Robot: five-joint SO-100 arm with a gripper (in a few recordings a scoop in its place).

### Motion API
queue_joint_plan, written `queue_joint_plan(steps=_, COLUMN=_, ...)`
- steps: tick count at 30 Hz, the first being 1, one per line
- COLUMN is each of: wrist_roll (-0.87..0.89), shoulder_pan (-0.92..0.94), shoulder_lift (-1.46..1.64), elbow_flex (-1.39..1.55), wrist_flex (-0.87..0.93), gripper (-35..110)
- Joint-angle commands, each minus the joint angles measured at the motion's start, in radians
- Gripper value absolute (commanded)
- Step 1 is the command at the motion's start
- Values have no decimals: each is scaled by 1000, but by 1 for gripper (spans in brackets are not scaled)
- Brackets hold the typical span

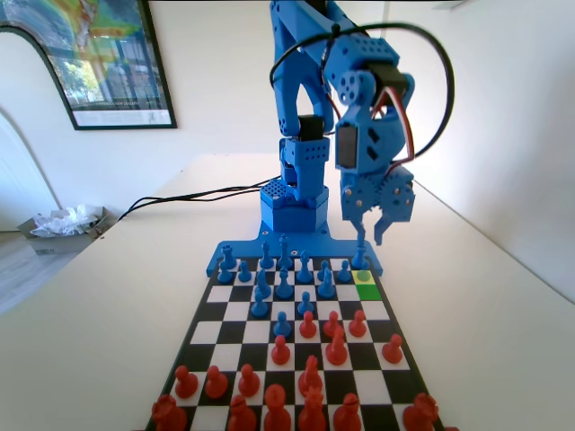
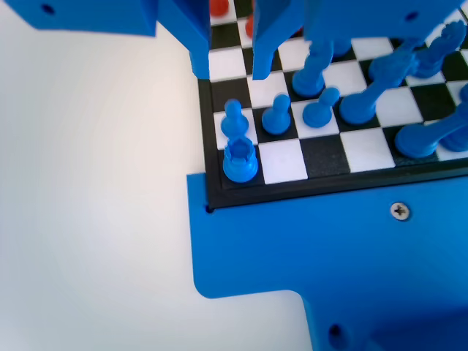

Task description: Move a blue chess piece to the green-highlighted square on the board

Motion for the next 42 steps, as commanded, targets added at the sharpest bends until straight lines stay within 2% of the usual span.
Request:
queue_joint_plan(steps=1, wrist_roll=-3, shoulder_pan=-3, shoulder_lift=-3, elbow_flex=-12, wrist_flex=-5, gripper=9)
queue_joint_plan(steps=42, wrist_roll=2, shoulder_pan=-21, shoulder_lift=-213, elbow_flex=-103, wrist_flex=-84, gripper=9)
